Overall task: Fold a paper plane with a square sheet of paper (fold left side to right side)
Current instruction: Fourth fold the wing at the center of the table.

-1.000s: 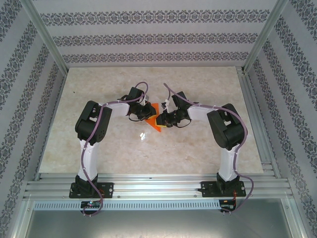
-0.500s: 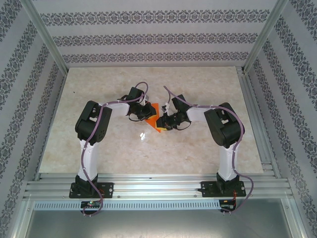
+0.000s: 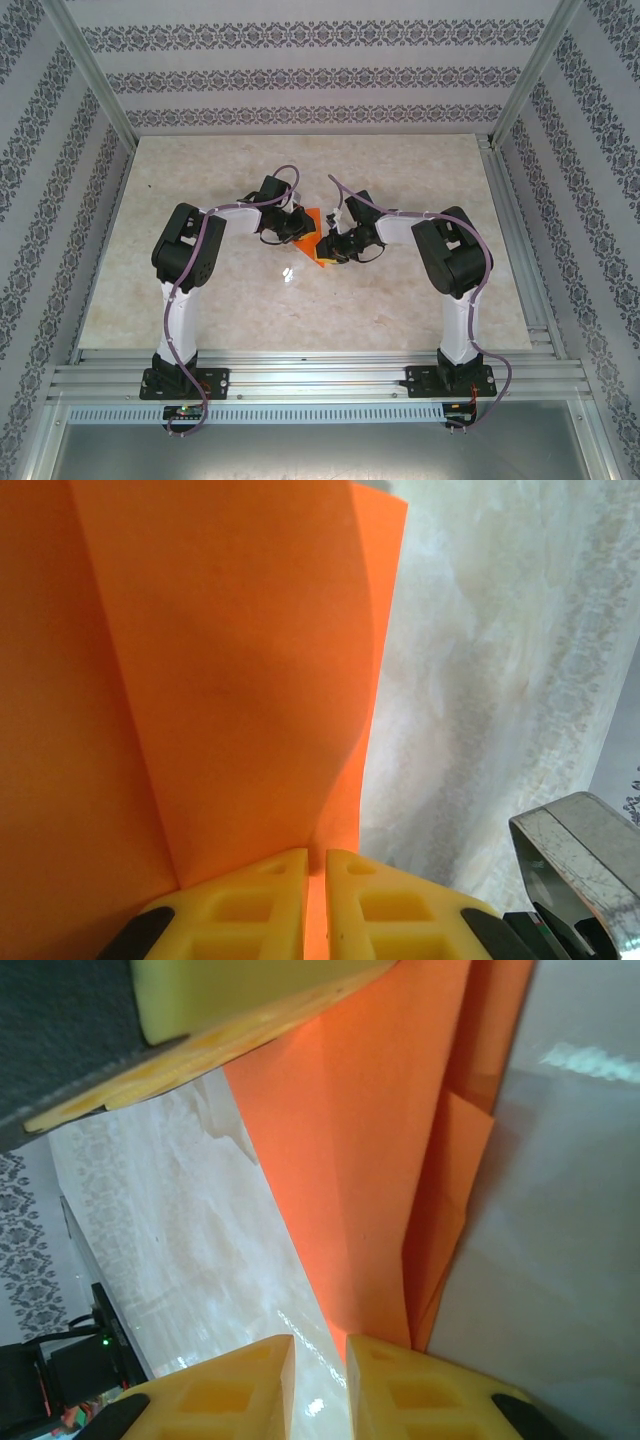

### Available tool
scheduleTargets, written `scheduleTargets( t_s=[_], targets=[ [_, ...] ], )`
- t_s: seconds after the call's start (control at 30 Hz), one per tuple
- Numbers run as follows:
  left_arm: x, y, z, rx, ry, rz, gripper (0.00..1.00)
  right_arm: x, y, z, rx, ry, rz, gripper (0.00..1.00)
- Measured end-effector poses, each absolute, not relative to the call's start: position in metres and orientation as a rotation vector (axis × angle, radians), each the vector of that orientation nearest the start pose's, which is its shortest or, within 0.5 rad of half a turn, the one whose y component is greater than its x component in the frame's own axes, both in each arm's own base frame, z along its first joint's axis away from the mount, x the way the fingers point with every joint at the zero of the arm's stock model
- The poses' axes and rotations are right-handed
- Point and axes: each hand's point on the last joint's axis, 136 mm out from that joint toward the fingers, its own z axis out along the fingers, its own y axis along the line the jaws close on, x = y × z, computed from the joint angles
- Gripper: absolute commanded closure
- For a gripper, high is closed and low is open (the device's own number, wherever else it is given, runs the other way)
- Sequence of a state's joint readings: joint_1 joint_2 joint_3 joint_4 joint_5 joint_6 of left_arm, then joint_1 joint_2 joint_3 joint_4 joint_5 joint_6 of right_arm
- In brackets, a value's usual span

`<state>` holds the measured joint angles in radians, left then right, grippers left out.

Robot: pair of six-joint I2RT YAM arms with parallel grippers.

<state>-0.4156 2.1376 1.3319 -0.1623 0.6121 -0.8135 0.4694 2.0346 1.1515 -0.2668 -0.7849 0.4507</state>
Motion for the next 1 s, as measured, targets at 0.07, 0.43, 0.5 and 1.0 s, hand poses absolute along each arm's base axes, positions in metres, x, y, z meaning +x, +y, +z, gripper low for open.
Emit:
scheduleTargets(
  t_s=[0.07,0.43,0.5,1.0],
  targets=[
    [0.414,-0.291,0.025,-0.276,2.750,-1.199,0.85,0.319,0.299,0.019,-0.285,2.837,1.288,0.78],
    [0.436,-0.287,0.065,-0.185,2.706,-1.175,0.74,0.318,0.298,0.015,-0.289,2.870,1.247,0.79],
    [0.438,-0.282,0.080,-0.174,2.679,-1.165,0.77,0.317,0.298,0.015,-0.289,2.870,1.247,0.79],
    [0.369,-0.292,0.065,-0.098,2.725,-1.254,0.94,0.317,0.299,0.013,-0.285,2.900,1.193,0.81]
  ],
)
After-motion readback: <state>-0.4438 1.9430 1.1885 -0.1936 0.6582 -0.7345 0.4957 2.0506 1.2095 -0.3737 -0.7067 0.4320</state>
